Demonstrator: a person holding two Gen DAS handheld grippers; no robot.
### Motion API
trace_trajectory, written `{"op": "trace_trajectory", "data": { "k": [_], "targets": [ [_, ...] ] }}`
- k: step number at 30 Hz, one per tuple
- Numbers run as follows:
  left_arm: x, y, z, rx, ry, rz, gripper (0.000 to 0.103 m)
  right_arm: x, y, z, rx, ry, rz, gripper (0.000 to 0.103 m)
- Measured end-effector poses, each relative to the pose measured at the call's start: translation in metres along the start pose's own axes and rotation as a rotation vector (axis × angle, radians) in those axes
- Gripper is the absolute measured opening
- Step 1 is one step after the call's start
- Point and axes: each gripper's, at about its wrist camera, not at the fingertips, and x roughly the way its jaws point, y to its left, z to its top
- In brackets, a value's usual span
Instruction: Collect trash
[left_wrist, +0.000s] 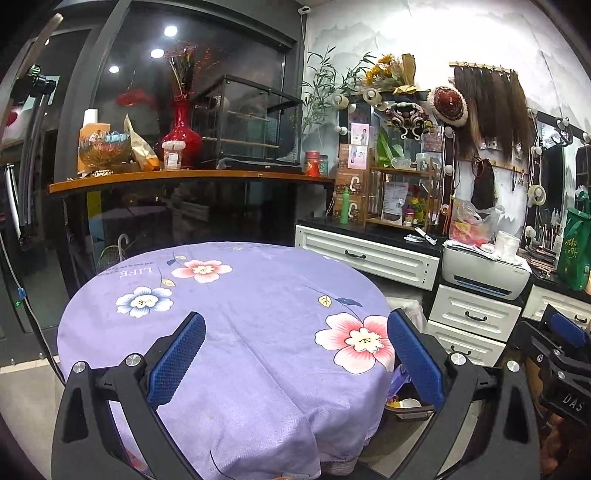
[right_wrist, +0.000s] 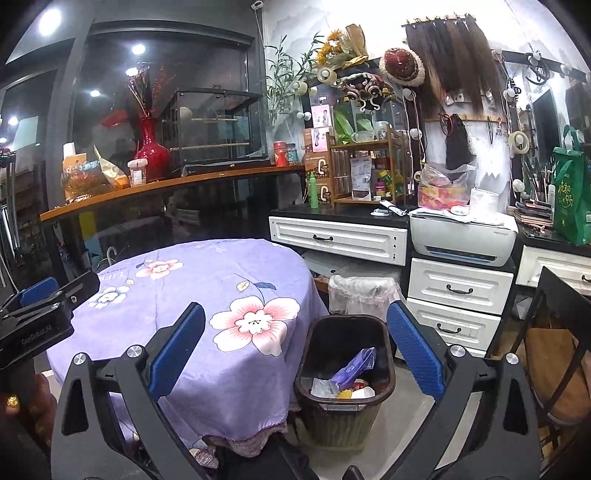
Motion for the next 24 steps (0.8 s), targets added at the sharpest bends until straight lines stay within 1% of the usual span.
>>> {"op": "trace_trajectory", "data": {
  "k": [7,24],
  "targets": [
    [0.0018,0.0013,0.0007,0.009,0.000,0.016,0.098,0.0008,-0.0006,-0.0013,-0.001,0.002,0.002,0.097],
    [0.0099,0.0029,-0.0037,0.011,0.027,0.013,0.098,0.0044,-0.0031,-0.0031,-0.002,0.012,0.004,0.097]
  ]
}}
